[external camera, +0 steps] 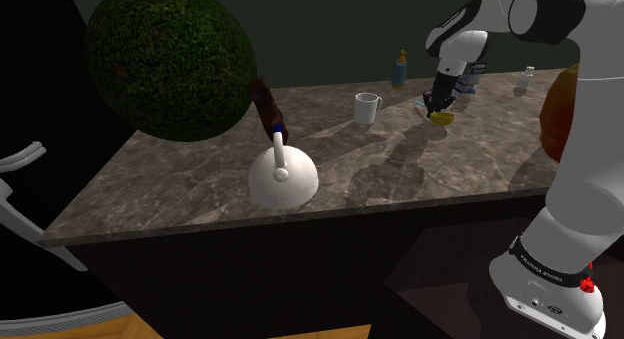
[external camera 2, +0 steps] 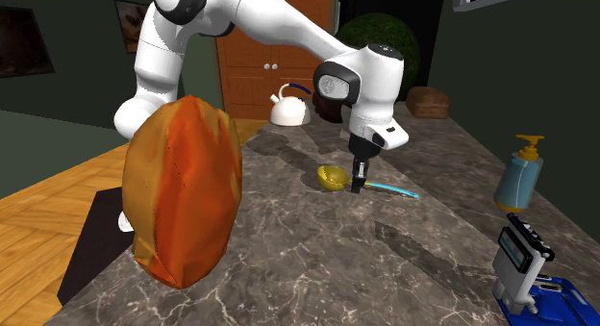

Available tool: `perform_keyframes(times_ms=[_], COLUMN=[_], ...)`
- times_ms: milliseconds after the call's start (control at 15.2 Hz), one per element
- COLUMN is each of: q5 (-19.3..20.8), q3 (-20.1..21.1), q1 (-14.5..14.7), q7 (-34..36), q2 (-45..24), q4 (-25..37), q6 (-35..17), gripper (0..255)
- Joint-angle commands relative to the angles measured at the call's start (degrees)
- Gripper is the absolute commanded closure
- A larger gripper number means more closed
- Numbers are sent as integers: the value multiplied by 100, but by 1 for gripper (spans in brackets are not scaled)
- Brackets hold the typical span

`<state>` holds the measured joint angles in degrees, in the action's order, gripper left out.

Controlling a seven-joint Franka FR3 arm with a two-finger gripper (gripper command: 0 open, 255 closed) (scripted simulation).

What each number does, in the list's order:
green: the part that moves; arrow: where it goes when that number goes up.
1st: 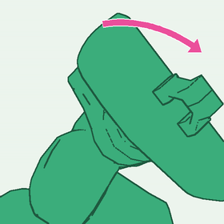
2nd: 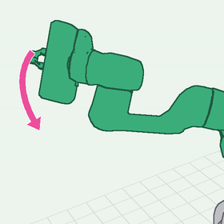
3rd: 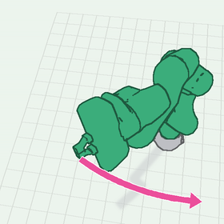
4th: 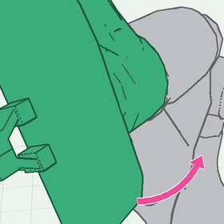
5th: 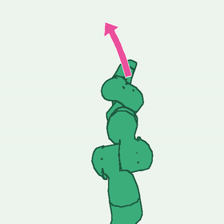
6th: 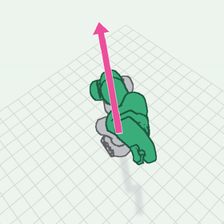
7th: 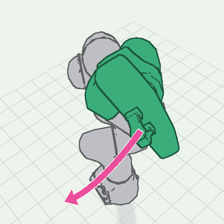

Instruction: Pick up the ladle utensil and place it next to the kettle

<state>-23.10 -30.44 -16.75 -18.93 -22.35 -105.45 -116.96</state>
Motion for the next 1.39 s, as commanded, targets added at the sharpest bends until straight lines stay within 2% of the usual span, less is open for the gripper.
perform_keyframes(times_ms=[0, 330, 1320], q5=[-1, -3, 380], q3=[3, 4, -147], q1=[3, 2, 82], q7=[1, -2, 355], q2=[-1, -4, 496], q4=[-2, -3, 522], q6=[2, -2, 907], gripper=[255, 255, 255])
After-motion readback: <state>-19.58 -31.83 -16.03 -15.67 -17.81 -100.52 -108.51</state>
